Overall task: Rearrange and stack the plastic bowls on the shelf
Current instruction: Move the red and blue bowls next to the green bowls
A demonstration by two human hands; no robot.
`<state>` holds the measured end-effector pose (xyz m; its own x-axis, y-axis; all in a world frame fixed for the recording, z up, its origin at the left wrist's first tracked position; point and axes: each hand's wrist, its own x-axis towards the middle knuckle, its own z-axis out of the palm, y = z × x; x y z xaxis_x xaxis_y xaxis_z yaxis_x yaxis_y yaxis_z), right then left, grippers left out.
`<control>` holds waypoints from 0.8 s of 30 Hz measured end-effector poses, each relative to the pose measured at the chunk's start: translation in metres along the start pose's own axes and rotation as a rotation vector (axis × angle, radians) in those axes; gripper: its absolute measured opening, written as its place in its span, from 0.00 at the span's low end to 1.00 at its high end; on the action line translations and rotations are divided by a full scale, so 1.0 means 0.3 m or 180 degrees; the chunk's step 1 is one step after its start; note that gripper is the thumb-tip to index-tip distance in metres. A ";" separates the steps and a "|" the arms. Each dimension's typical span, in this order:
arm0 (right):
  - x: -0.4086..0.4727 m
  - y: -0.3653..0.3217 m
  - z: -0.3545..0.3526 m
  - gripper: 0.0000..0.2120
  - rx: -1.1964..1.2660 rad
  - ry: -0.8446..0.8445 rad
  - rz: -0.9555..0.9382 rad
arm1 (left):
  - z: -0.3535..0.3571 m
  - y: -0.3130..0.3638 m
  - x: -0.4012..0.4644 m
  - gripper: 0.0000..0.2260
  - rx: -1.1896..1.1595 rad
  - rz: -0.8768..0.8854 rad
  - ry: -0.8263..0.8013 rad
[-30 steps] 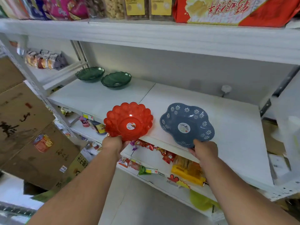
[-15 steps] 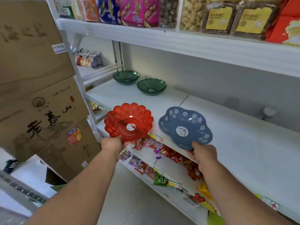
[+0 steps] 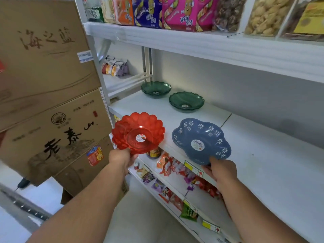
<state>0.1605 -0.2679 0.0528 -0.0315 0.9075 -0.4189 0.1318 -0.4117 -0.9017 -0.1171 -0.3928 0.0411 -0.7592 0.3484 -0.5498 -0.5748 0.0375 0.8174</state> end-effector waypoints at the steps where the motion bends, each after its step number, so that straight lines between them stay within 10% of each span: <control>1: 0.025 -0.008 0.026 0.06 0.0024 -0.0020 0.0021 | 0.020 0.015 0.036 0.04 0.0010 0.0005 0.0020; 24: 0.228 -0.104 0.454 0.08 0.0303 0.0211 0.0266 | 0.210 0.344 0.566 0.07 0.0739 0.0017 -0.0130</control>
<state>0.0194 -0.2044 0.0377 0.0415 0.8719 -0.4879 0.0366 -0.4893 -0.8713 -0.2861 -0.2707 0.0428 -0.7463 0.3867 -0.5418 -0.4815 0.2484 0.8405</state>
